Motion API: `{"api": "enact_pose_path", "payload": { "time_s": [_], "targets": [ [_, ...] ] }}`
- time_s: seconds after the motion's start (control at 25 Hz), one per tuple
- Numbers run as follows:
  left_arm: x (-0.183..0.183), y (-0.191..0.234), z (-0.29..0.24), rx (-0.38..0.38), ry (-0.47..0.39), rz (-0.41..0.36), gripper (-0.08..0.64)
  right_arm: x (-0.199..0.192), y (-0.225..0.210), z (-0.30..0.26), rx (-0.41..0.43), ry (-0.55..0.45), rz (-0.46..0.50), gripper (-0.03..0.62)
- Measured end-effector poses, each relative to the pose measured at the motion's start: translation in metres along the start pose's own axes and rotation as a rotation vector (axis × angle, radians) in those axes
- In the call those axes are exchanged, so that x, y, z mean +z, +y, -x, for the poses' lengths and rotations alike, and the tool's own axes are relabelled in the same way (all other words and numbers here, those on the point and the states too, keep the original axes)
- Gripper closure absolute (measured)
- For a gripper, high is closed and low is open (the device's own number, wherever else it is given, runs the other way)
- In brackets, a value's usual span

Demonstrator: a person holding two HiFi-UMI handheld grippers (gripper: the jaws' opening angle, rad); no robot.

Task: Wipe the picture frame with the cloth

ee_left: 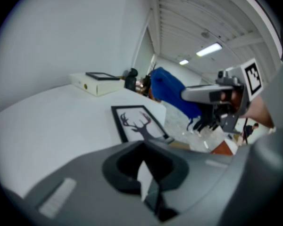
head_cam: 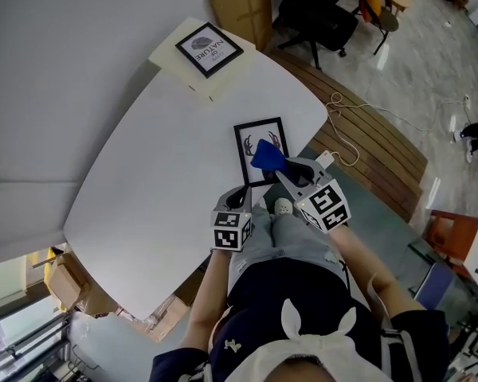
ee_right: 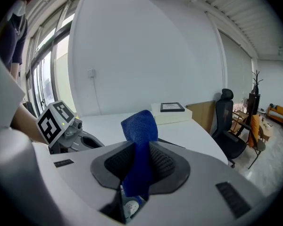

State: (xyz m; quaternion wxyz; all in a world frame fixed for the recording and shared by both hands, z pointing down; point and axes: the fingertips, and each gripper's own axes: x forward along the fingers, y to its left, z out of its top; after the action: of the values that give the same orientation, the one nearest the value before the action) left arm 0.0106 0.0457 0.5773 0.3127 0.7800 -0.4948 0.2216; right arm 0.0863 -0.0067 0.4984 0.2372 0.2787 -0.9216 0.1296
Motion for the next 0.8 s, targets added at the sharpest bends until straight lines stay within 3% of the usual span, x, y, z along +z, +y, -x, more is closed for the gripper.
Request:
{"api": "enact_pose_path", "payload": {
  "time_s": [0.32,0.8],
  "targets": [
    [0.013,0.006,-0.007,-0.017,-0.026,0.001,0.557,0.014,-0.019,-0.019,-0.022,0.012,0.042,0.503],
    [0.03,0.037,-0.036,-0.049,-0.022,0.015,0.557,0.007,-0.031,-0.073,-0.041,0.084,-0.011,0.503]
  ]
}}
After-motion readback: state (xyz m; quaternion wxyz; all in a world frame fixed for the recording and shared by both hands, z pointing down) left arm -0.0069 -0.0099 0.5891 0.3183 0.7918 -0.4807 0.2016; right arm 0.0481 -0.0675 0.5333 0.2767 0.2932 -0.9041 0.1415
